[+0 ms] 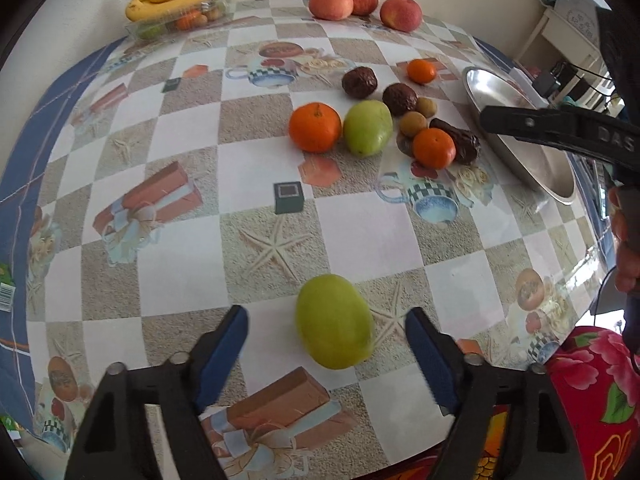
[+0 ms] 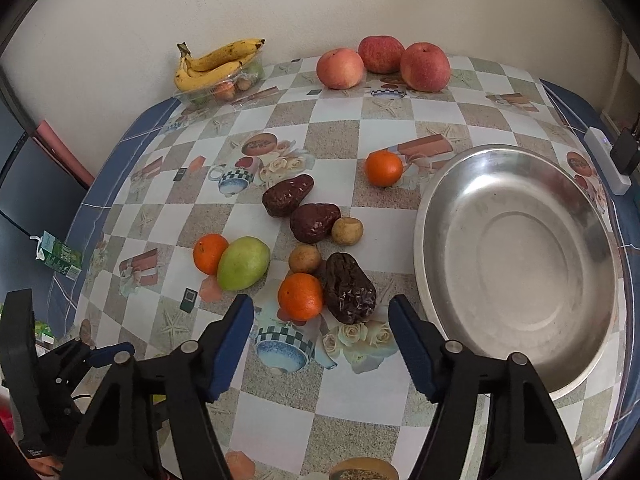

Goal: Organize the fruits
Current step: 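Grasp the green pear with the left tool while the right tool grasps a dark date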

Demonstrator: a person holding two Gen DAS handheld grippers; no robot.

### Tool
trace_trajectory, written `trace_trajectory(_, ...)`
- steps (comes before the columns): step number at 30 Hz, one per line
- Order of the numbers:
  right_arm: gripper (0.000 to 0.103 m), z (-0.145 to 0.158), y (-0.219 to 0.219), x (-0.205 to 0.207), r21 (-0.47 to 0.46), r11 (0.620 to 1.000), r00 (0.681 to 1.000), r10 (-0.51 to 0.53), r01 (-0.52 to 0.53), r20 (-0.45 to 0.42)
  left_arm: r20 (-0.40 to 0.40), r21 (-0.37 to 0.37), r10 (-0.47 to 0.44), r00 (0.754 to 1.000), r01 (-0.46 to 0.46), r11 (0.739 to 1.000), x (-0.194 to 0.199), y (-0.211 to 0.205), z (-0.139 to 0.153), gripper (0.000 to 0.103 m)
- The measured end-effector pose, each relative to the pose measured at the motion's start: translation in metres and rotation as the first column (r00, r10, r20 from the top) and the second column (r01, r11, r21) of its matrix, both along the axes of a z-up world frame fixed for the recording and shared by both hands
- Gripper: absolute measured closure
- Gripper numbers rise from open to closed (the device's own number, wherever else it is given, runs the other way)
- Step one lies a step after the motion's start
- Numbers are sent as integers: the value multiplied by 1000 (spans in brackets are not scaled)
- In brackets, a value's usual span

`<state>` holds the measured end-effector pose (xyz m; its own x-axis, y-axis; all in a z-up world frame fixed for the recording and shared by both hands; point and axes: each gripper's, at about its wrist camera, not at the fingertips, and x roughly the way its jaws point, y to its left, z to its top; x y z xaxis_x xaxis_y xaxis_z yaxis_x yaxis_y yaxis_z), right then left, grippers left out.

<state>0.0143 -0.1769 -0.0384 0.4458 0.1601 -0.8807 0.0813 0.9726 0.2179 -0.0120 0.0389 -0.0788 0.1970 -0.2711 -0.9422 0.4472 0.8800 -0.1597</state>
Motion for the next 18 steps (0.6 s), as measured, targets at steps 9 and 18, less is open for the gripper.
trace_trajectory(9,53,-25,-13,18,13,999,997,-35,36,-70,-57,-10,-5,998,4,1000,5,0,-14,58)
trace_trajectory(18,63,-44,-20,25,45,997,991,-62,68,-118,-51,-50,9,999,-11,999,14,2,-13,59)
